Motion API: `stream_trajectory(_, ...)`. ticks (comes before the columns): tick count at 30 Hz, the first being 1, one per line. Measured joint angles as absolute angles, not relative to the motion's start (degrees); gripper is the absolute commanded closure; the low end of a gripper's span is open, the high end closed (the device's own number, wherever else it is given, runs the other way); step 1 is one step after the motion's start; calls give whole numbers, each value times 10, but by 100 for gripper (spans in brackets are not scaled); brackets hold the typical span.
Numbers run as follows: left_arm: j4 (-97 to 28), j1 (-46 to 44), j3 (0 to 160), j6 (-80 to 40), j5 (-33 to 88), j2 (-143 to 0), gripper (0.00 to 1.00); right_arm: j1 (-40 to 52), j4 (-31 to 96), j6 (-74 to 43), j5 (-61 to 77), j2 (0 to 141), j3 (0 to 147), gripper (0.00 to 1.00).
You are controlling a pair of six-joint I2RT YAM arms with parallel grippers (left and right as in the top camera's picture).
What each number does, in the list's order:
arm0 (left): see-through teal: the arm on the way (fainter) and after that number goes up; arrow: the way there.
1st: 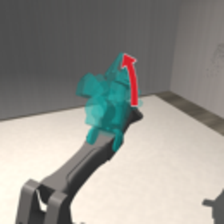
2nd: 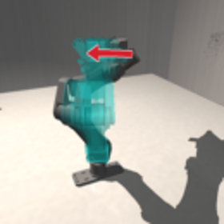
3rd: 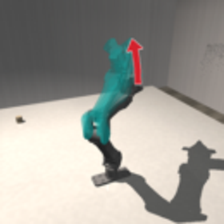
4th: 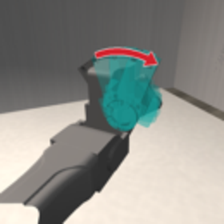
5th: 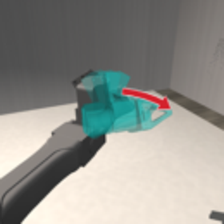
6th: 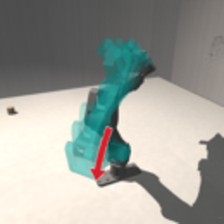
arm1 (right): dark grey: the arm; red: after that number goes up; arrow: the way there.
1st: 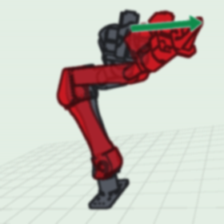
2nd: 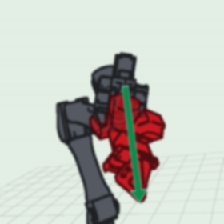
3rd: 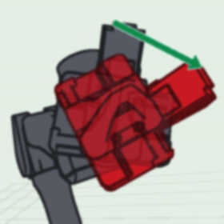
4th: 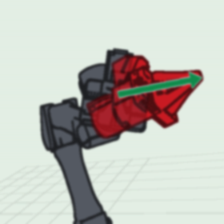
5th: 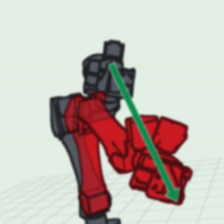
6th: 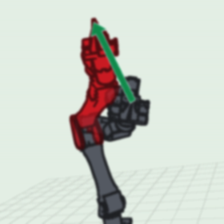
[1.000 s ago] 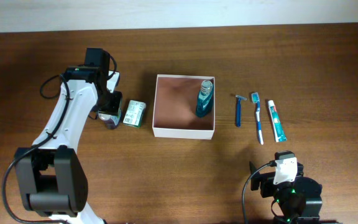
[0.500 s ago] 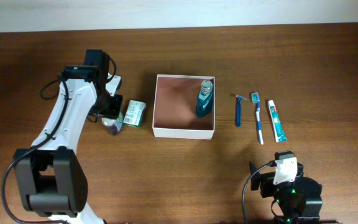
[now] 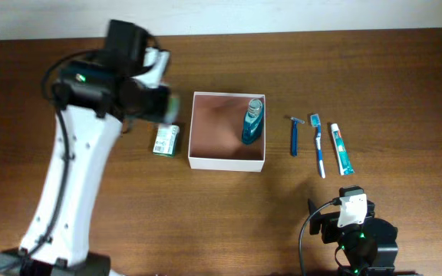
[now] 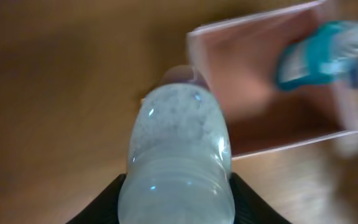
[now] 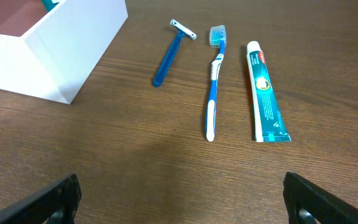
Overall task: Pack container
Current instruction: 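Place the soap bottle in the box beside the mouthwash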
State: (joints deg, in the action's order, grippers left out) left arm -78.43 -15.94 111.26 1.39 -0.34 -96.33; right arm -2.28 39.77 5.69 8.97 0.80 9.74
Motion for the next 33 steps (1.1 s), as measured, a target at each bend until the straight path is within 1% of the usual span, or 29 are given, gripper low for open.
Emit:
stream_trajectory(4,-738,-232,1115,-5,12,-971,92,-23,398,57,90,8,97,1)
stream_trajectory(6,-728,-249,1115,-15,16,-992,92,-23,398,57,90,8,97,1)
stream_trajectory(14,-635,-267,1114,-37,28,-1158,91,-23,398,57,90,8,97,1)
stream_trajectory(16,-626,-269,1114,-40,41,-1192,90,-23,398,57,90,8,97,1)
stream_trajectory(17,-623,-269,1113,-41,47,-1206,87,-23,398,57,90,8,97,1)
stream_trajectory(20,-617,-274,1113,-43,56,-1233,73,-23,398,57,90,8,97,1)
stream_trajectory(21,-615,-276,1113,-43,56,-1237,63,-23,398,57,90,8,97,1)
stream_trajectory(22,-612,-278,1113,-44,55,-1238,49,-23,398,57,90,8,97,1)
stream_trajectory(23,-608,-281,1113,-42,58,-1238,41,-23,398,57,90,8,97,1)
stream_trajectory(25,-606,-287,1113,-44,58,-1239,31,-23,398,57,90,8,97,1)
stream_trajectory(28,-614,-294,1114,-47,57,-1239,15,-23,398,57,90,8,97,1)
stream_trajectory(29,-626,-294,1116,-49,56,-1239,13,-23,398,57,90,8,97,1)
stream_trajectory(30,-642,-294,1120,-51,55,-1239,1,-23,398,57,90,8,97,1)
stream_trajectory(33,-703,-288,1152,-53,48,-1239,1,-23,398,57,90,8,97,1)
